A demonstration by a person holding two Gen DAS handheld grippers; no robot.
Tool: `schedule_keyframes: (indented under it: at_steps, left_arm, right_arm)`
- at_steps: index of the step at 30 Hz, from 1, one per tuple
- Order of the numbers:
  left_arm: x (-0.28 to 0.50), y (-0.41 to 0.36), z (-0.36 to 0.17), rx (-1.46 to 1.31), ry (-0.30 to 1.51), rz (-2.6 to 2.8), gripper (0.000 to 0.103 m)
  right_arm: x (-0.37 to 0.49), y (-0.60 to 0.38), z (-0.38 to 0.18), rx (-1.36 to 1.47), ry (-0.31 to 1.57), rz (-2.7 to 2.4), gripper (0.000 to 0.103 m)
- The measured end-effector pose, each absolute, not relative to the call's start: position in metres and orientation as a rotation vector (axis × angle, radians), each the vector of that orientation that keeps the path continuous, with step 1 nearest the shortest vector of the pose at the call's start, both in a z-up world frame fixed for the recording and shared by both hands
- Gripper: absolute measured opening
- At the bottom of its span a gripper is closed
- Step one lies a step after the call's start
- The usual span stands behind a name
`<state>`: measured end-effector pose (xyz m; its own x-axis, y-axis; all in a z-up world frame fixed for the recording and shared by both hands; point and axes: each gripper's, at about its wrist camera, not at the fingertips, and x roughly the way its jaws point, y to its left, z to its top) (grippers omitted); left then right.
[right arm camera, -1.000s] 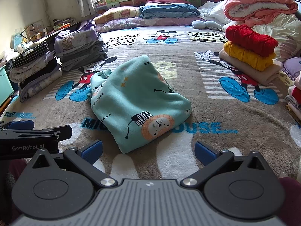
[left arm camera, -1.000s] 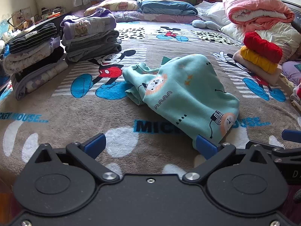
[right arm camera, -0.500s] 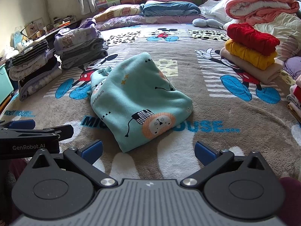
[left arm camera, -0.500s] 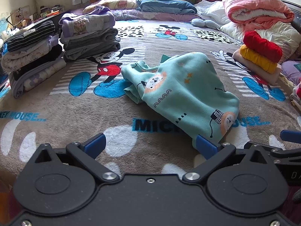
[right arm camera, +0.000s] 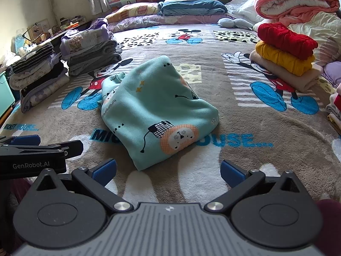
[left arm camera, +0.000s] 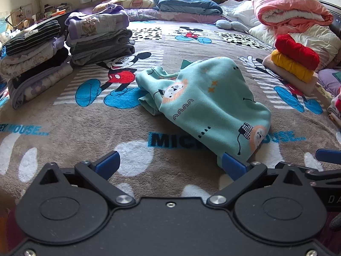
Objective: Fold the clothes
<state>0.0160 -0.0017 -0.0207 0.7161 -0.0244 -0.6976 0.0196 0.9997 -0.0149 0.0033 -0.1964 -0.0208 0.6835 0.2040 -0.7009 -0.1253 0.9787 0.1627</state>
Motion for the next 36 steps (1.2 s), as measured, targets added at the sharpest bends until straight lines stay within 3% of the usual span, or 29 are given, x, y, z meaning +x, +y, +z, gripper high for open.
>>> schedule_keyframes:
  at_steps: [20, 29, 36]
  left_arm:
    - [0.046, 0.02, -0.035, -0.139, 0.764, -0.071, 0.103]
    - [0.102, 0.064, -0.046, -0.397, 0.853, -0.124, 0.103]
    - [0.148, 0.104, -0.05, -0.554, 0.822, -0.142, 0.102]
  right_arm:
    - [0.023, -0.218, -0.029, 0.228, 0.72, 0.246, 0.103]
    - [0.066, -0.23, -0.016, 0.21, 0.555, 0.371, 0.103]
    - [0.135, -0.228, 0.006, 0.15, 0.615, 0.498, 0.103]
